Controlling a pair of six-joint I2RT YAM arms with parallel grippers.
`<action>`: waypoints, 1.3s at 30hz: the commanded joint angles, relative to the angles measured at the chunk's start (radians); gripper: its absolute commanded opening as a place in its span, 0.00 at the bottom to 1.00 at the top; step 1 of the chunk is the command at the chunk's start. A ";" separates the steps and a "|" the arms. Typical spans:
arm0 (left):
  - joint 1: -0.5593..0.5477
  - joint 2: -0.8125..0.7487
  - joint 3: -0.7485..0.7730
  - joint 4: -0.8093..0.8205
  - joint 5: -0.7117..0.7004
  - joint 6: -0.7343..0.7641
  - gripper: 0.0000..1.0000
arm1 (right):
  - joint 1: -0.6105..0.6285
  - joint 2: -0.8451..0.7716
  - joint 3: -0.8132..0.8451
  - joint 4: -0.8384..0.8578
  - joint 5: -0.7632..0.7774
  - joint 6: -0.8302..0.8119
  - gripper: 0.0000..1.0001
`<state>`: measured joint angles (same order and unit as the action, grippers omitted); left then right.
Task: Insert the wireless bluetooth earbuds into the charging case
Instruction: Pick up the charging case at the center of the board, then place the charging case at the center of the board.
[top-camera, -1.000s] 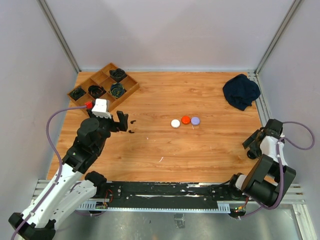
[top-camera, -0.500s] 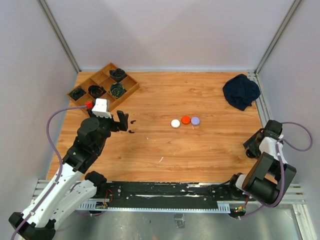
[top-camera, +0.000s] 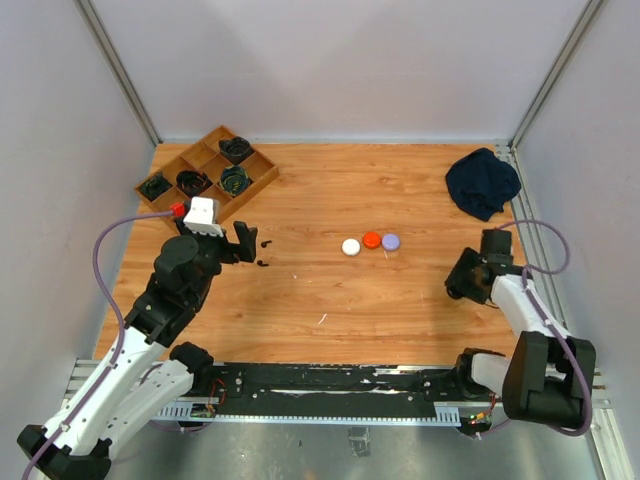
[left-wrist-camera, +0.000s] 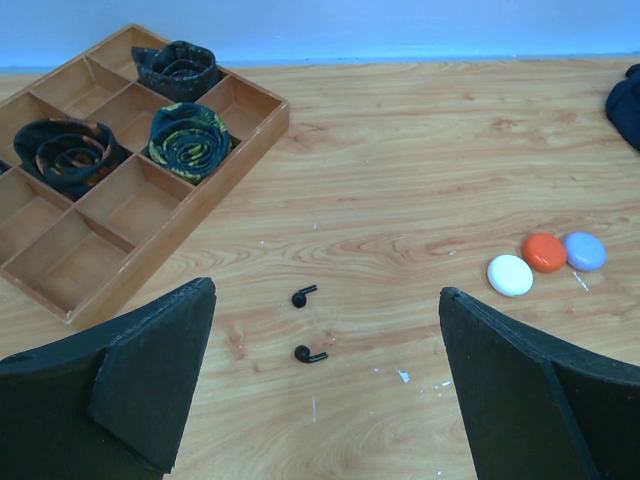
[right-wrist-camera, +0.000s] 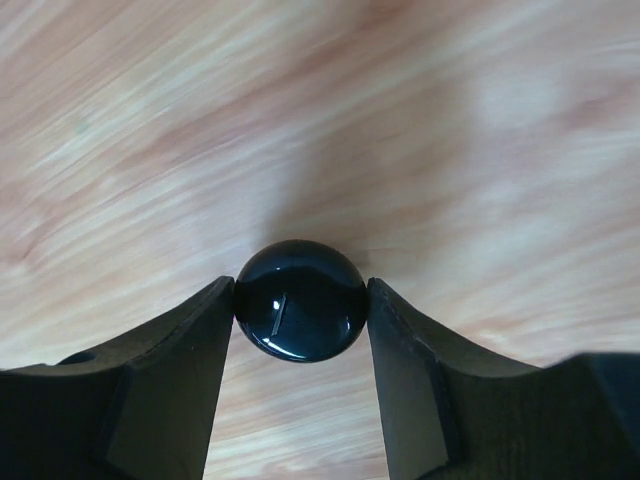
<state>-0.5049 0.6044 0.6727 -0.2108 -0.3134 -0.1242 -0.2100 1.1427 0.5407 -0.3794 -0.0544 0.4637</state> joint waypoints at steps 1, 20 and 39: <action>0.010 -0.017 -0.012 0.034 0.000 -0.007 0.99 | 0.214 0.009 0.040 -0.041 0.032 0.104 0.55; 0.011 -0.041 -0.013 0.028 -0.007 -0.011 0.99 | 0.762 0.287 0.174 -0.063 0.095 0.210 0.61; 0.011 -0.033 -0.016 0.030 -0.011 -0.011 0.99 | 0.919 0.285 0.324 -0.158 -0.003 0.105 0.68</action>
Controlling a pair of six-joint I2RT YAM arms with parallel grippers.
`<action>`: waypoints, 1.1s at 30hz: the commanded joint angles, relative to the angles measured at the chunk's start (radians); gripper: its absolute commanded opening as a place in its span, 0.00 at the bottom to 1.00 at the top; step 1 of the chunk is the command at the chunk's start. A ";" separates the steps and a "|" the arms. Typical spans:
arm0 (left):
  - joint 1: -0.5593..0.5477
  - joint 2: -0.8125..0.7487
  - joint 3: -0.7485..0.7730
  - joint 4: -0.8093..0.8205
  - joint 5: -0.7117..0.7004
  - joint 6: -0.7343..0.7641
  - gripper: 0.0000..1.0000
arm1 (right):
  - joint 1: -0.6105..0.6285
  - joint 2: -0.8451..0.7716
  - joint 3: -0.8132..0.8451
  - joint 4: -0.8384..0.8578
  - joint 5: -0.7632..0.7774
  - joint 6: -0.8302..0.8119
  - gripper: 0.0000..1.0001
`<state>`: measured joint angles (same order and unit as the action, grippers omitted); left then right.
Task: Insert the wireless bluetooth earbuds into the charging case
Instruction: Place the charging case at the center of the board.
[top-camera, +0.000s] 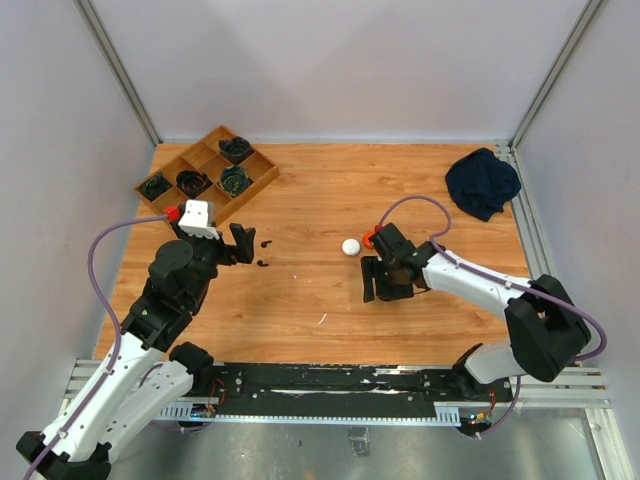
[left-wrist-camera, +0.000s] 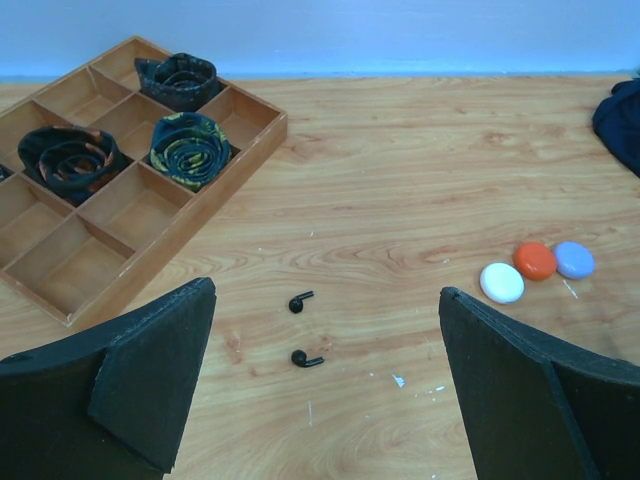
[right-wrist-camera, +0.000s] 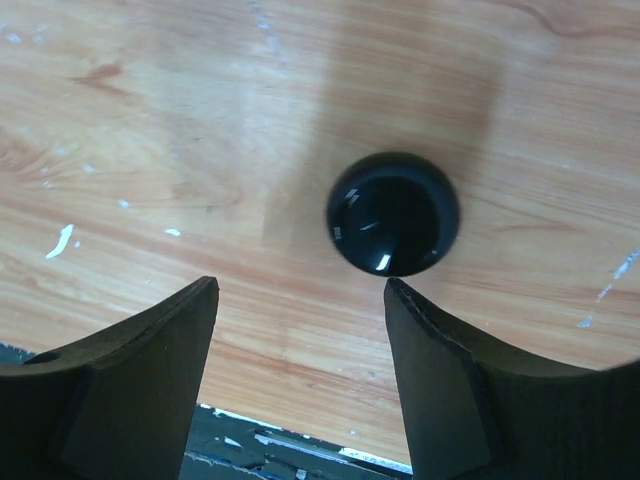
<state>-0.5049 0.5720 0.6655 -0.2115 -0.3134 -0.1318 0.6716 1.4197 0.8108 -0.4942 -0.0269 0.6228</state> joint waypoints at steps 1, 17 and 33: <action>0.011 0.000 -0.009 0.031 -0.010 -0.003 0.99 | 0.041 0.006 0.065 -0.054 -0.023 -0.074 0.68; 0.011 0.011 -0.010 0.032 0.000 0.000 0.99 | 0.006 0.011 0.094 -0.072 0.025 -0.660 0.77; 0.012 0.014 -0.008 0.035 0.040 0.000 0.99 | -0.046 0.156 0.088 -0.013 -0.064 -0.663 0.67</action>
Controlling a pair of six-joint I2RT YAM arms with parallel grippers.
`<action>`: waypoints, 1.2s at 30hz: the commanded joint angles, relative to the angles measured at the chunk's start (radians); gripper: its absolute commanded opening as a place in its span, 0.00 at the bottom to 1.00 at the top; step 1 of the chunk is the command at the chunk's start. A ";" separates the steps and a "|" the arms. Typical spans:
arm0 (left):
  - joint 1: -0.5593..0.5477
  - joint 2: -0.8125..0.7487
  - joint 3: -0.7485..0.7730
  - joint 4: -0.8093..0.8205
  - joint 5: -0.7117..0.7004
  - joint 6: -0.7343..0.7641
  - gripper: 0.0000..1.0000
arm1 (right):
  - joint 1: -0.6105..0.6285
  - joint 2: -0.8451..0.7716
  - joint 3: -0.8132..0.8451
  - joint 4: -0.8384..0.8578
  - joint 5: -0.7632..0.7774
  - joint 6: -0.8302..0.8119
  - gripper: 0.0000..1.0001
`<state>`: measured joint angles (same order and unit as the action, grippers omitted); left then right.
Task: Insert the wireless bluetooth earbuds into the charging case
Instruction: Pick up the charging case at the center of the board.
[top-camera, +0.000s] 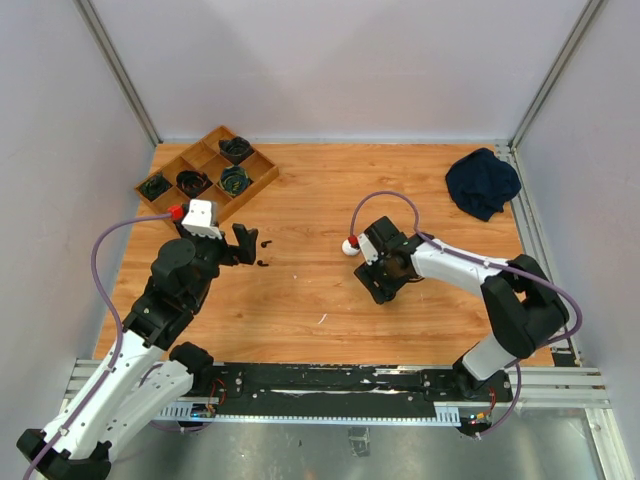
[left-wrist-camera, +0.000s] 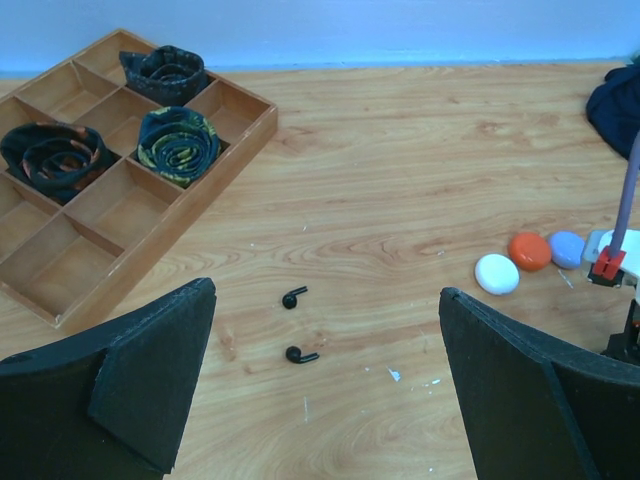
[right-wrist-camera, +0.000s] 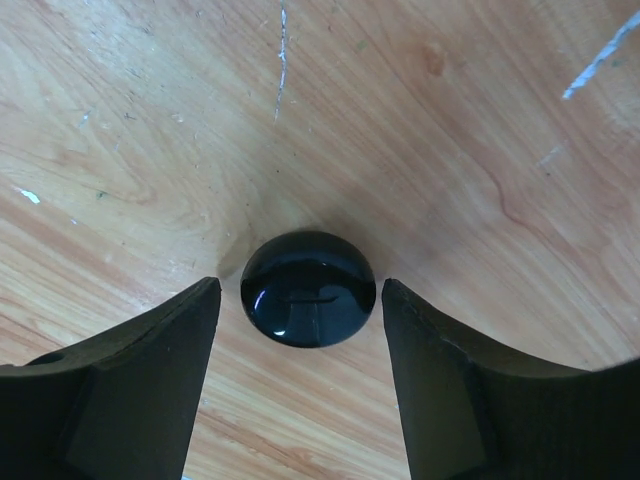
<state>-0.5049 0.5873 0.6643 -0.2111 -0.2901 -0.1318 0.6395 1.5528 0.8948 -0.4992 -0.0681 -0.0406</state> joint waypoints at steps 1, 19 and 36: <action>0.012 -0.001 -0.008 0.035 0.018 0.000 0.99 | -0.014 0.028 0.004 -0.012 -0.026 0.007 0.66; 0.011 0.079 0.028 0.065 0.294 -0.138 0.99 | 0.029 -0.157 -0.056 0.058 0.002 0.111 0.45; 0.003 0.176 -0.164 0.404 0.599 -0.445 0.94 | 0.274 -0.374 -0.106 0.471 0.125 0.100 0.43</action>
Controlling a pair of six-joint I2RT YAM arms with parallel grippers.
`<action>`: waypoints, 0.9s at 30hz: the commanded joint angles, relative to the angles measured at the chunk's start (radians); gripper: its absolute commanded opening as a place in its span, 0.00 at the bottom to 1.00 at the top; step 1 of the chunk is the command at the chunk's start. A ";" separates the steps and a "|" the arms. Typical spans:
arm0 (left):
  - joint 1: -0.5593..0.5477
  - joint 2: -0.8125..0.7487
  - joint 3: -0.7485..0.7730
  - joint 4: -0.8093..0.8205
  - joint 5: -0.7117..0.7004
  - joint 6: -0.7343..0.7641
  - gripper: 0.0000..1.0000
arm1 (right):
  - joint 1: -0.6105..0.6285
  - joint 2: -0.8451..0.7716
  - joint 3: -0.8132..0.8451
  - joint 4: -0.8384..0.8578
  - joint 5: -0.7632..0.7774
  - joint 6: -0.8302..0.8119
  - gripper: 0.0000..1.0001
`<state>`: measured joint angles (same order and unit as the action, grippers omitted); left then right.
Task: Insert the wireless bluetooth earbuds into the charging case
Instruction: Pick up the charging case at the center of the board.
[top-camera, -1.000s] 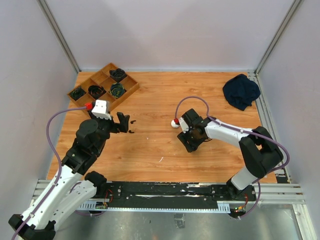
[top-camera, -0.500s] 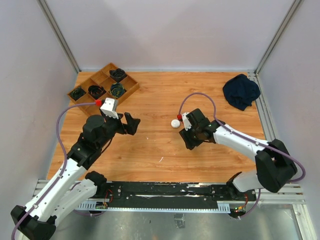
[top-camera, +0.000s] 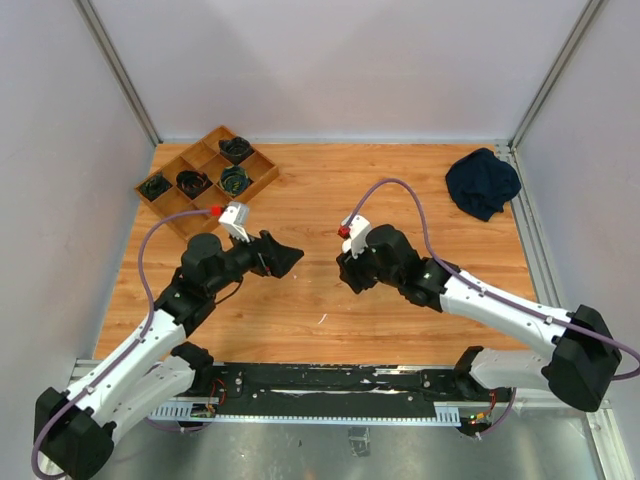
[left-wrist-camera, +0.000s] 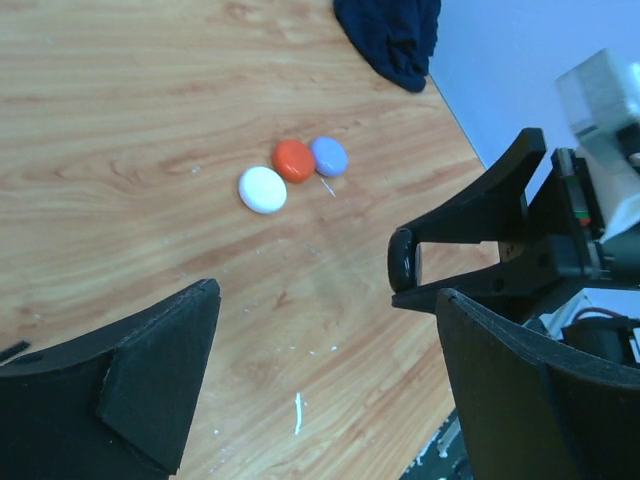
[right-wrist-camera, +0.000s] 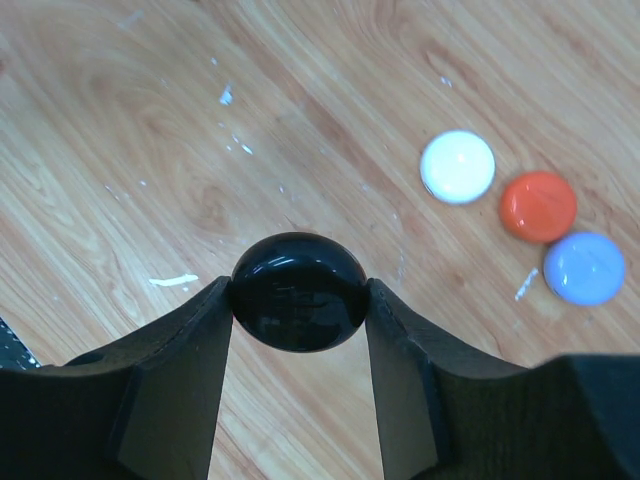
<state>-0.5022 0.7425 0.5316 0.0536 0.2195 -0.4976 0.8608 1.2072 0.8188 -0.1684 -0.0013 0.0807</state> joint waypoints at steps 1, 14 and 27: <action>-0.007 0.024 -0.040 0.161 0.091 -0.087 0.93 | 0.070 -0.034 -0.034 0.160 0.063 -0.031 0.43; -0.143 0.104 -0.104 0.339 0.002 -0.145 0.84 | 0.158 -0.047 -0.068 0.343 0.095 -0.084 0.43; -0.190 0.204 -0.103 0.421 -0.004 -0.150 0.63 | 0.190 -0.031 -0.082 0.409 0.116 -0.085 0.43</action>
<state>-0.6785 0.9295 0.4305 0.4065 0.2211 -0.6460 1.0321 1.1744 0.7460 0.1844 0.0875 0.0101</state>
